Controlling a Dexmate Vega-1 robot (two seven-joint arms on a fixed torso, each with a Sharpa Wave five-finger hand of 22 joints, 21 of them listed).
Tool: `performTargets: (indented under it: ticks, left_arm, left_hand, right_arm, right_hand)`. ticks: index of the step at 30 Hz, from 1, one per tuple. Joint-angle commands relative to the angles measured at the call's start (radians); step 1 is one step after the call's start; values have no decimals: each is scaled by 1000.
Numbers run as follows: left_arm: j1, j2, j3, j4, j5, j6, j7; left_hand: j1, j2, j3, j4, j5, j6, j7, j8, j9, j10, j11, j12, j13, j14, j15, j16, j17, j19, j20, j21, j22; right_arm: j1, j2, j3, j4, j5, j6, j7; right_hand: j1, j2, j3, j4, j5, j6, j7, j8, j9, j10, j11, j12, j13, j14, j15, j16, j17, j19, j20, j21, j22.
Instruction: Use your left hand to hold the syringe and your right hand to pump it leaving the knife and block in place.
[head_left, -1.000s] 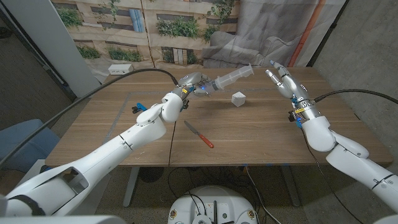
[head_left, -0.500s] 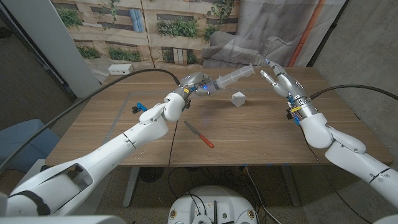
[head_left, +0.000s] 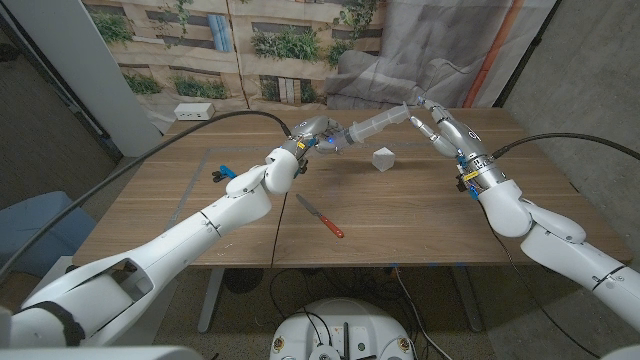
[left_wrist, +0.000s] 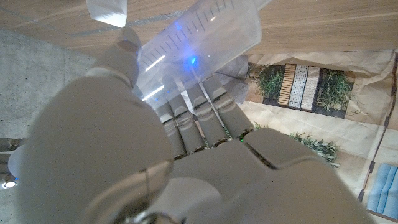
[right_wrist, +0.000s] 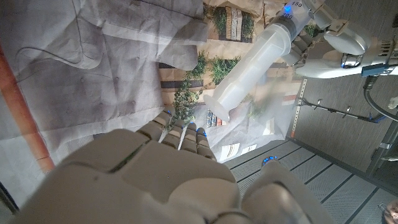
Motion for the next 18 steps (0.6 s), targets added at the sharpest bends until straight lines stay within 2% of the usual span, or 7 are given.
performTargets:
  ticks: [1,7,18]
  left_arm:
    - [-7,6,3,11,-4,-10,-6]
    - [-11,5,4,21,-5,-22,-3]
    - [-12,2,4,32,-10,-33,0]
  left_hand:
    - [-33,114,58,48,8,120,8,8,4,44,-36,4,4,7,-107,5,5,27,-91,7,2]
    - [-33,113,60,47,8,121,9,8,4,46,-43,4,4,6,-107,4,5,28,-91,7,2]
    - [-35,113,63,47,8,121,9,8,4,46,-40,4,4,7,-107,5,5,25,-91,5,2]
  right_arm:
    - [13,-9,-17,-8,-2,10,28]
    - [22,-12,-26,-7,0,20,44]
    - [23,-11,-33,-10,4,30,56]
  right_hand:
    - [7,44,7,-2,7,-4,-5,5,1,3,-6,6,0,-1,-5,8,-1,6,-43,3,2]
    - [10,42,8,-5,7,-4,-4,5,1,3,-7,7,0,0,-4,8,-2,6,-43,3,2]
    - [16,40,12,-10,8,-4,-5,6,1,5,-8,8,0,3,-5,7,-5,8,-43,2,2]
